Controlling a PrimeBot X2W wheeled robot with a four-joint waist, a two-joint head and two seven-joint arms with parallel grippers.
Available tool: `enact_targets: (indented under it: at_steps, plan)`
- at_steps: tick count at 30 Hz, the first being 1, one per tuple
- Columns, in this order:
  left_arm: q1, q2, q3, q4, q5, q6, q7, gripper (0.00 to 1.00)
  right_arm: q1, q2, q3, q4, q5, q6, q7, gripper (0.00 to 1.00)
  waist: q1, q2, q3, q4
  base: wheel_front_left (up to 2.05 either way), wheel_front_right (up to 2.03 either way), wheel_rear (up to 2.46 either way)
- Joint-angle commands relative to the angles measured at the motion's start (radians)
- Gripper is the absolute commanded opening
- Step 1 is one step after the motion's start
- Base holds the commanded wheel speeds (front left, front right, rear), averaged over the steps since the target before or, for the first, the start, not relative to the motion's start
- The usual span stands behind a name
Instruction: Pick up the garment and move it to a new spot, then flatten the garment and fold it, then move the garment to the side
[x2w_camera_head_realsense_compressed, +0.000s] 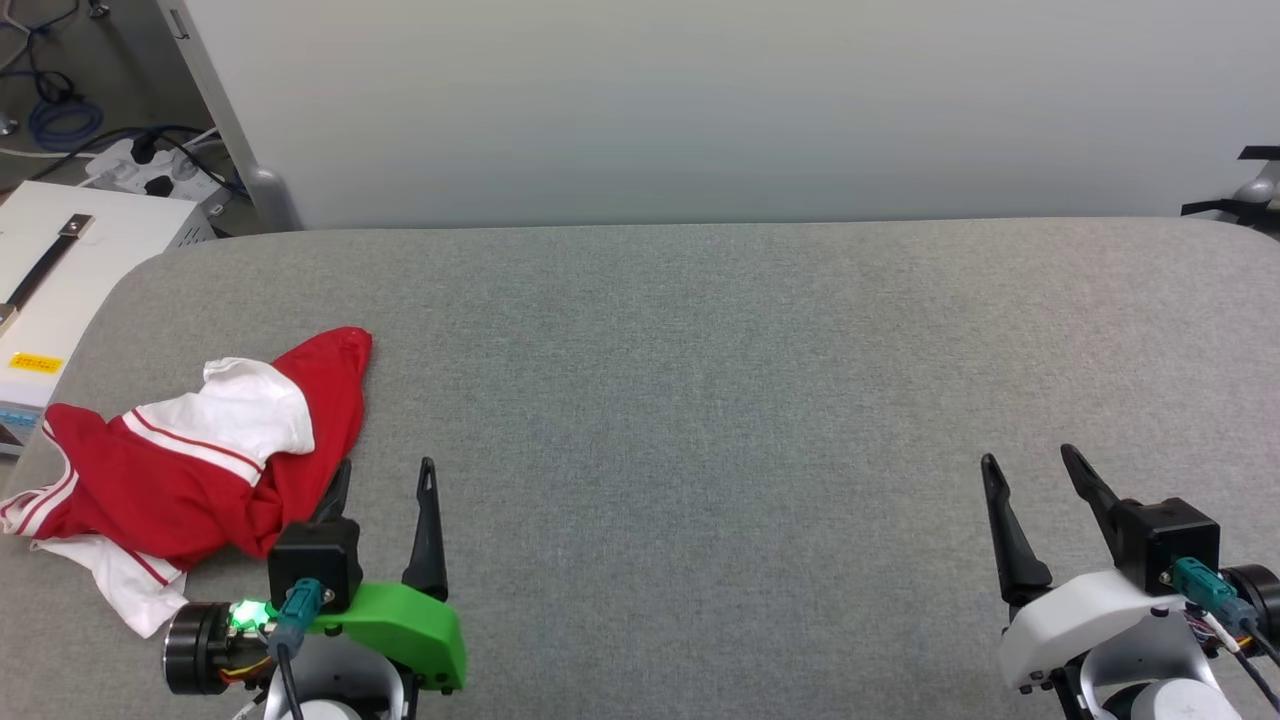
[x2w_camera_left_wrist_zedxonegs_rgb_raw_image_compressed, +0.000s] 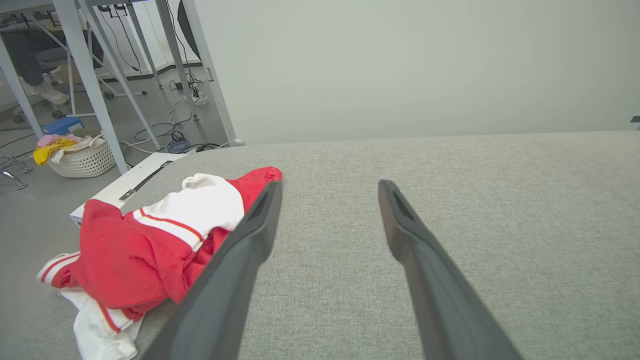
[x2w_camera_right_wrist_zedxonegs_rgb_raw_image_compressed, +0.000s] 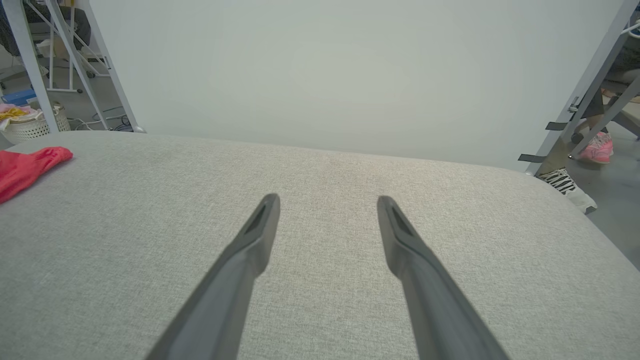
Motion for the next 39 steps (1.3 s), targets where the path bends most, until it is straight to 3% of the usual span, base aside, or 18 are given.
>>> enact_targets:
  at_steps: [1, 39]
  plan:
    - [-0.005, -0.001, -0.004, -0.004, 0.000, 0.011, -0.011, 1.00, 0.001, 0.000, -0.005, -0.008, 0.012, 0.000, -0.012, 1.00, 0.0000, 0.0000, 0.000, 0.000, 0.00, 0.00, 0.00]
    - [0.000, 0.005, -0.062, -0.016, -0.003, 0.070, -0.090, 1.00, 0.037, 0.000, -0.016, -0.078, 0.076, 0.000, -0.090, 1.00, 0.0000, 0.0000, -0.001, 0.008, 0.00, 0.00, 0.00]
